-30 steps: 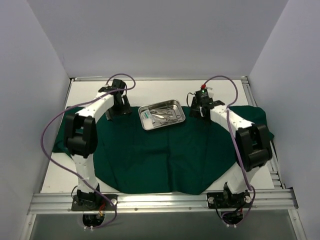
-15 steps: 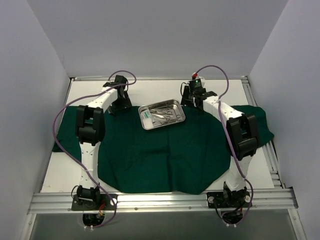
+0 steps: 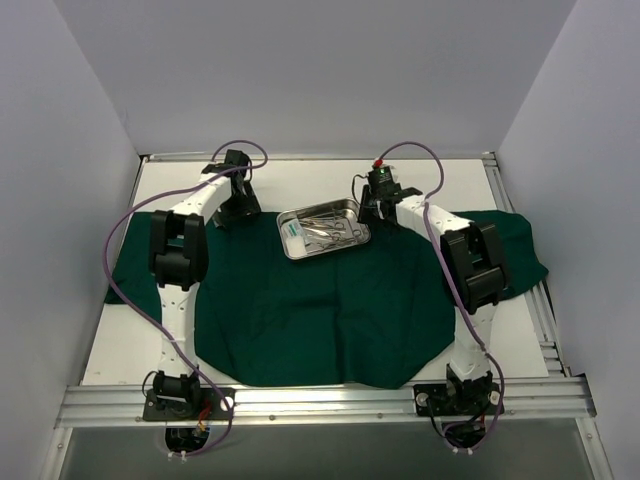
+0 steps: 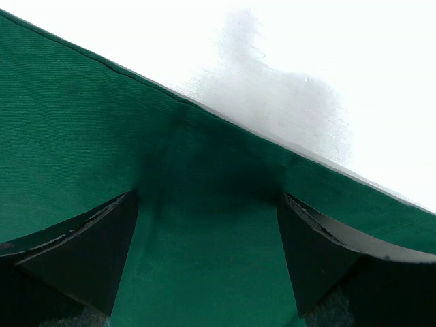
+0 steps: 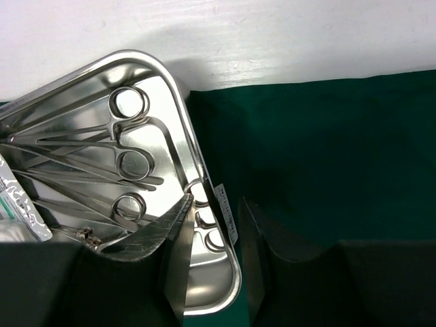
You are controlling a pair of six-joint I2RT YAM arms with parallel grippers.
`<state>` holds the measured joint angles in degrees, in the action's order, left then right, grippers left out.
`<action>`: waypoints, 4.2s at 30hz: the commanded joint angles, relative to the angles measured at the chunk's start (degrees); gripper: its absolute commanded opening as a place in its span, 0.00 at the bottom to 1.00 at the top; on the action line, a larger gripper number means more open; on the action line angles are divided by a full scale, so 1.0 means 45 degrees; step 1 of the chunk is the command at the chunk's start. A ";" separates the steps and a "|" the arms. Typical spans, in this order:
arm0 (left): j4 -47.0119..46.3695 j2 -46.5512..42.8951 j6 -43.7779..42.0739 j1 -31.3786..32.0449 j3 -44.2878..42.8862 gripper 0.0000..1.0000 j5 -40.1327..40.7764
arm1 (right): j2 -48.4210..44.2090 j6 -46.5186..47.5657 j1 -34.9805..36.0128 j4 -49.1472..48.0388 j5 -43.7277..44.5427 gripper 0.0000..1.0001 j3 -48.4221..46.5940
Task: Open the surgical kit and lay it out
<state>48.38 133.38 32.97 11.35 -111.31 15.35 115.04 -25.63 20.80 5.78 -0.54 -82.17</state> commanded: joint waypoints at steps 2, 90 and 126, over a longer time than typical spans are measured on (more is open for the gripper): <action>0.0186 0.0223 0.0056 -0.0336 0.0457 0.92 0.0357 | -0.0116 -0.0126 0.0183 0.0375 -0.0077 0.24 0.0076; -0.0576 -0.1965 -0.0862 0.0153 0.4521 0.33 -0.1654 | -0.0800 0.0246 -0.1125 0.0004 0.1701 0.13 0.4315; 0.1204 0.4929 -0.0277 -0.1644 -0.7531 0.10 -0.2884 | 0.5703 0.0382 -0.2590 0.0942 0.0588 0.00 -0.5195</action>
<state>56.77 151.94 31.03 5.41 -144.38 2.42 135.66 -24.16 10.48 4.14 0.93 -104.86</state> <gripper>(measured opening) 0.106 0.005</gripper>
